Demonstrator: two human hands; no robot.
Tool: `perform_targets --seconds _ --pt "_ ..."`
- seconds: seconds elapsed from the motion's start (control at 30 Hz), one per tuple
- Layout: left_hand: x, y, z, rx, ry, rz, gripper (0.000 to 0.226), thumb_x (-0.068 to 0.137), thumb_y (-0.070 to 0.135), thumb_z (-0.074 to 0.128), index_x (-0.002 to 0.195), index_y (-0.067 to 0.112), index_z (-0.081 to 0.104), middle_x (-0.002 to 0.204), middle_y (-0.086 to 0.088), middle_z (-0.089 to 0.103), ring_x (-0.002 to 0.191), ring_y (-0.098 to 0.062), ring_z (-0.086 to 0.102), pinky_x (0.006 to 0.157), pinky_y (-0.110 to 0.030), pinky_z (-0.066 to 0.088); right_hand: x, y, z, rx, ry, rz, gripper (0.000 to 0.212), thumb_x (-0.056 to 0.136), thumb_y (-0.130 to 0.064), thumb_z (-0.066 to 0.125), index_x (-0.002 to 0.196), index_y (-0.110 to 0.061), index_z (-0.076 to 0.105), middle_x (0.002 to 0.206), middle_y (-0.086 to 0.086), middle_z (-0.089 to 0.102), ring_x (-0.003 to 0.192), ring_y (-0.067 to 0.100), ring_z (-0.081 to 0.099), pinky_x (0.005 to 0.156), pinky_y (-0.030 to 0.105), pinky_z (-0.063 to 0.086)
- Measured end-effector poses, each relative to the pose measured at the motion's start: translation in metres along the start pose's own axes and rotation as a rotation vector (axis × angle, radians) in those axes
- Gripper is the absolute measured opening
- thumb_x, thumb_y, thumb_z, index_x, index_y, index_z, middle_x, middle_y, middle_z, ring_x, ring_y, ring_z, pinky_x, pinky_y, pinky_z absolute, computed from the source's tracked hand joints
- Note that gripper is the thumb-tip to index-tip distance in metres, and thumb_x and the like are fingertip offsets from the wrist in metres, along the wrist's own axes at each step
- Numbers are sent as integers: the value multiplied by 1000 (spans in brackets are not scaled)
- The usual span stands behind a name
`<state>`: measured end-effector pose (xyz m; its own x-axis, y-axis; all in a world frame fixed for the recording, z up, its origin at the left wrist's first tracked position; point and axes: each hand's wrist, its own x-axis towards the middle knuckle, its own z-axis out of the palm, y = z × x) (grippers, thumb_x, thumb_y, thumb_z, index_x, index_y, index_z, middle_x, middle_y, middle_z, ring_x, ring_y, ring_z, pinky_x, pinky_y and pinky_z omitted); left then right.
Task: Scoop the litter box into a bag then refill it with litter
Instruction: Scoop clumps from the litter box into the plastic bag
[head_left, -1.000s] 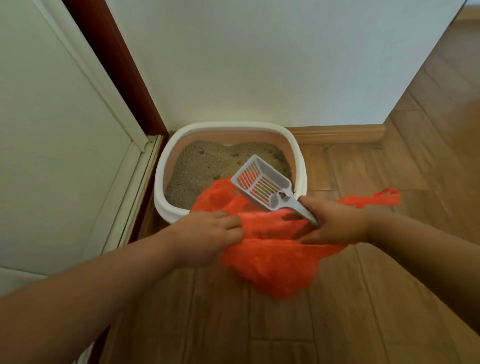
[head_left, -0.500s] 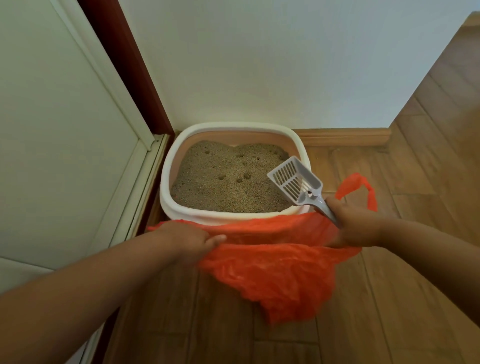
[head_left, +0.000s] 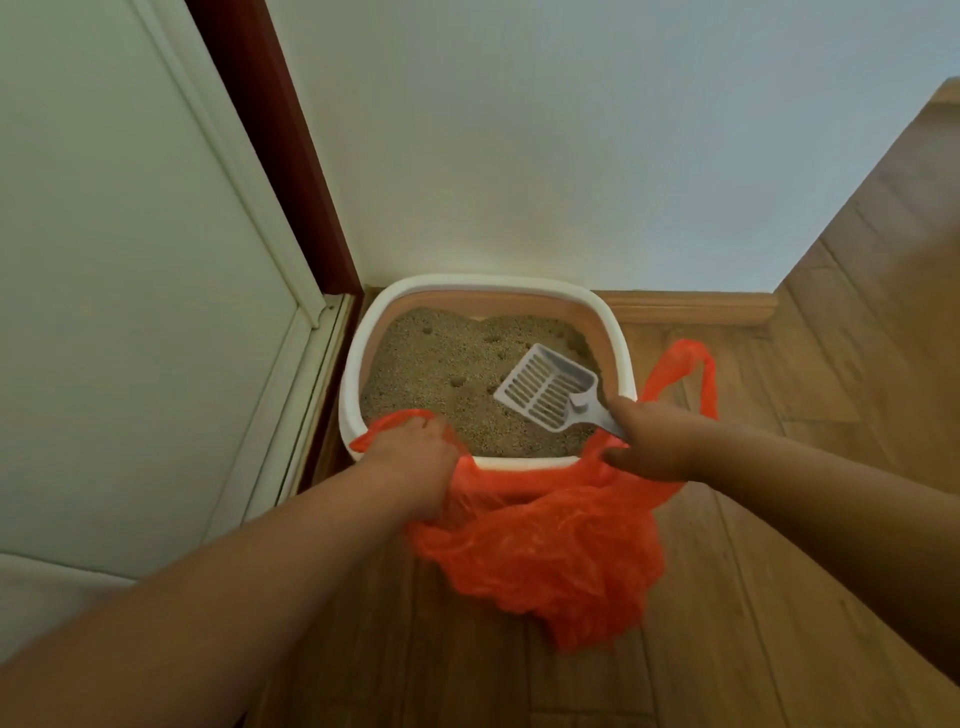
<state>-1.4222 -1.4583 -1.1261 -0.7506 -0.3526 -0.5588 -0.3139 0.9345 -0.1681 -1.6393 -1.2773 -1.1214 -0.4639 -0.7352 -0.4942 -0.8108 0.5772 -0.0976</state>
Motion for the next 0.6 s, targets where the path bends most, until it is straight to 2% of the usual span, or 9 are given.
perform_targets --seconds 0.1,0.2,0.27,0.33,0.4,0.47,0.6 --pt "4 -4 -3 -43 -72 0 83 76 52 82 147 25 49 158 -9 32 141 -34 39 115 -53 40 3 -15 -21 -43 -57 24 56 94 -41 61 140 -14 42 129 10 62 111 27 62 87 34 50" --pt "16 -3 3 -82 -63 -16 81 76 51 81 146 23 50 149 -6 42 133 -31 48 110 -51 45 16 -19 -22 -75 -94 62 52 98 -42 55 138 -12 46 129 11 62 111 28 63 91 35 52" --pt "25 -2 10 -134 -29 -29 72 80 49 77 141 21 53 142 -4 49 128 -28 53 106 -50 48 26 -16 -19 -52 -99 70 47 100 -45 51 132 -11 49 117 9 66 92 22 69 76 32 56" --pt "29 -3 13 -151 -16 -29 65 82 49 75 138 21 56 137 -2 54 123 -26 58 102 -46 51 29 -10 -22 9 -53 67 43 100 -46 52 126 -13 51 93 3 65 67 15 67 55 27 53" --pt "29 -7 16 -174 -24 -34 61 83 47 75 136 23 57 133 -1 58 119 -25 61 98 -44 54 30 -6 -26 20 4 65 39 99 -46 55 120 -14 56 85 -2 60 67 12 62 57 25 47" --pt "30 -13 19 -201 -15 -39 53 84 39 73 134 26 59 130 1 61 115 -24 64 95 -46 56 37 -3 -30 43 10 57 35 98 -45 58 117 -16 59 88 -2 62 73 14 62 60 26 47" --pt "33 -23 18 -260 -6 -20 54 86 37 72 137 27 56 133 2 59 119 -22 61 98 -41 54 67 -1 -34 150 8 36 27 98 -39 57 111 -16 63 82 -1 65 65 12 61 49 22 44"
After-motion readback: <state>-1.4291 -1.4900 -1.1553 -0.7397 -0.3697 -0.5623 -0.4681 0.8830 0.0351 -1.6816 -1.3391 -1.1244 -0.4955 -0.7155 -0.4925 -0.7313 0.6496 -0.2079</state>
